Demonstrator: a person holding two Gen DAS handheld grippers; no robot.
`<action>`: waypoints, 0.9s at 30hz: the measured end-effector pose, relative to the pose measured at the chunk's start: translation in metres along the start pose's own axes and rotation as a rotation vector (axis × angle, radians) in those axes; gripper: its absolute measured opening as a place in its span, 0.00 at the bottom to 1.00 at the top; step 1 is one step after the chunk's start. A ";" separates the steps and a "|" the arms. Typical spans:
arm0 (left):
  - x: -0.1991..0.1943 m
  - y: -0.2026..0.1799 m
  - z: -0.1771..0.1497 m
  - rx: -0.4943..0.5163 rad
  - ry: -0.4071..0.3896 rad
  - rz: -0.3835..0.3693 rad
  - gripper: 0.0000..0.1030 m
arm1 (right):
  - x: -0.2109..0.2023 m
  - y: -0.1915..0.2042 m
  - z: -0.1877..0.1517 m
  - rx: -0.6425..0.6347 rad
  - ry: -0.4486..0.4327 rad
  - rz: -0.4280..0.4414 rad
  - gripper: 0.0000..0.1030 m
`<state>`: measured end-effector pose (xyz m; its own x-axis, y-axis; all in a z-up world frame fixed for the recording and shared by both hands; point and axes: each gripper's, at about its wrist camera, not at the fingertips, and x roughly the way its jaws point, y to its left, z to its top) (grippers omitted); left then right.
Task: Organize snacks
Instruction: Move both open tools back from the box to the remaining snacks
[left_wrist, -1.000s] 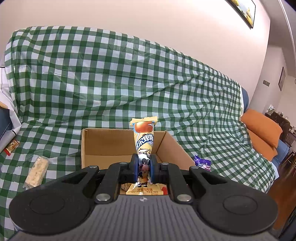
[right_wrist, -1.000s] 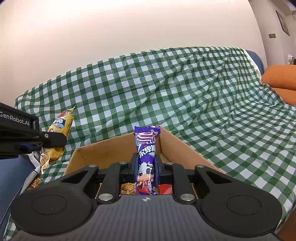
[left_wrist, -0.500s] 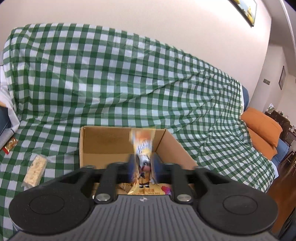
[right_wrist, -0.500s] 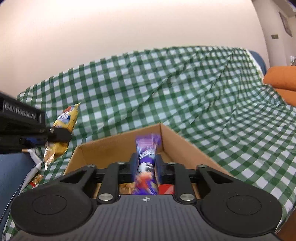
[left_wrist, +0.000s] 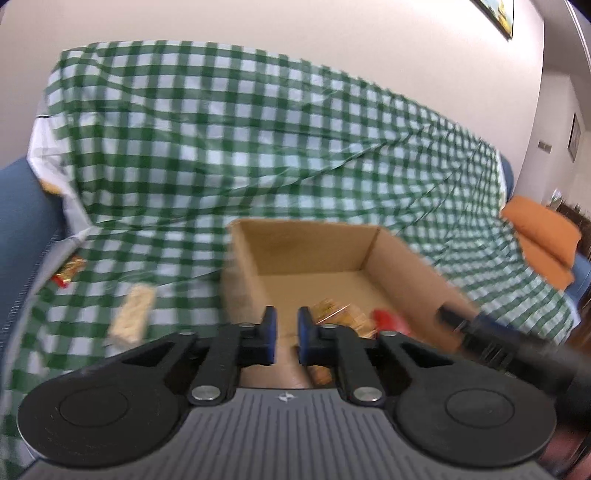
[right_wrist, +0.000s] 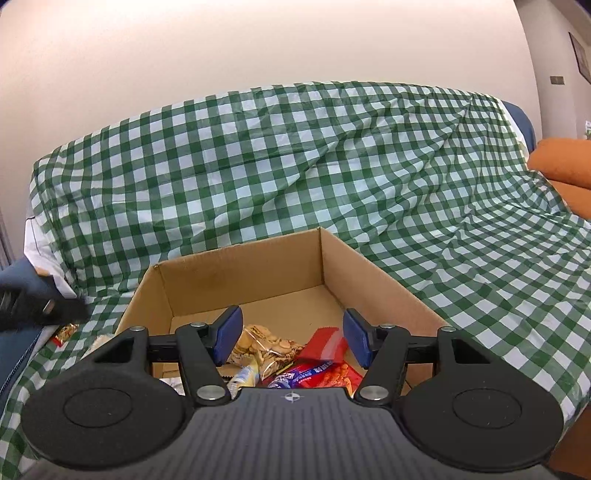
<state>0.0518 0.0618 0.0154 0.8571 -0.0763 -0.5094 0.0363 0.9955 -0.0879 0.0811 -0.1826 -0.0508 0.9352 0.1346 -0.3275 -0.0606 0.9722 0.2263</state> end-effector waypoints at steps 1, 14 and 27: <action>-0.002 0.009 -0.006 0.013 -0.001 0.018 0.07 | 0.000 0.001 0.000 -0.005 0.001 0.003 0.61; -0.003 0.129 -0.026 -0.179 0.002 0.151 0.05 | -0.007 0.035 -0.012 -0.093 0.012 0.121 0.38; 0.073 0.151 -0.001 -0.011 -0.048 0.316 0.05 | -0.019 0.075 -0.016 -0.236 -0.004 0.254 0.37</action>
<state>0.1194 0.2063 -0.0357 0.8481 0.2401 -0.4723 -0.2412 0.9687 0.0593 0.0534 -0.1091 -0.0422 0.8813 0.3773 -0.2845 -0.3698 0.9255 0.0816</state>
